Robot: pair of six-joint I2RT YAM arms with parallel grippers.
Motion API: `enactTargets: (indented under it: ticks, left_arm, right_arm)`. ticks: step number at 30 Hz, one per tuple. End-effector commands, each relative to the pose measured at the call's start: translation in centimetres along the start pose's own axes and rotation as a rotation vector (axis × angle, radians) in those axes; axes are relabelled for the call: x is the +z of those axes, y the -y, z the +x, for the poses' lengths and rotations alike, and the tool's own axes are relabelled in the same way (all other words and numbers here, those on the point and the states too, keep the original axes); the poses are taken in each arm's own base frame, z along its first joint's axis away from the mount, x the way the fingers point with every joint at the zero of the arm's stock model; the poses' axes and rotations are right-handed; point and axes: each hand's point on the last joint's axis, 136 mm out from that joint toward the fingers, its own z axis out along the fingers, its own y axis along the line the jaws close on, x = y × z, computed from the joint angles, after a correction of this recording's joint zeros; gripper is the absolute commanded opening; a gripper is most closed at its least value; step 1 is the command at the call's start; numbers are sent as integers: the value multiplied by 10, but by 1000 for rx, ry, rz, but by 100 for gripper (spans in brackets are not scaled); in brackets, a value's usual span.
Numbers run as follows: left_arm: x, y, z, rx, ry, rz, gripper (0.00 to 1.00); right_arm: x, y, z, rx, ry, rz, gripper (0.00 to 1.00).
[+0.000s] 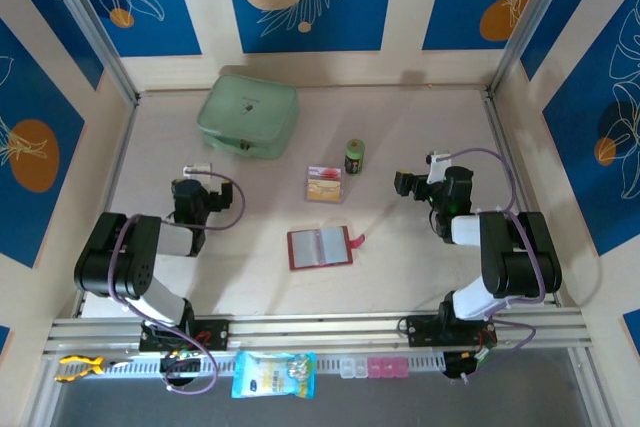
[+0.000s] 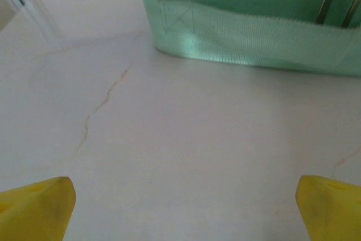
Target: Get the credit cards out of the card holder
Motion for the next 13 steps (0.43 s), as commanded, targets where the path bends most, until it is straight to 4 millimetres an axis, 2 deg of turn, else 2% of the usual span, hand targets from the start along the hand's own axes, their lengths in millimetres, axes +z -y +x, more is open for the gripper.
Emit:
enactTargets:
  ticks: [1,13]
  left_arm:
    - [0,0,-22,1,84,15,100]
    - [0,0,-23,-1,86,18,100]
  right_arm:
    - [1,1,-12,-23,45,16,99]
    - [0,2,-12,-24,49,22,99]
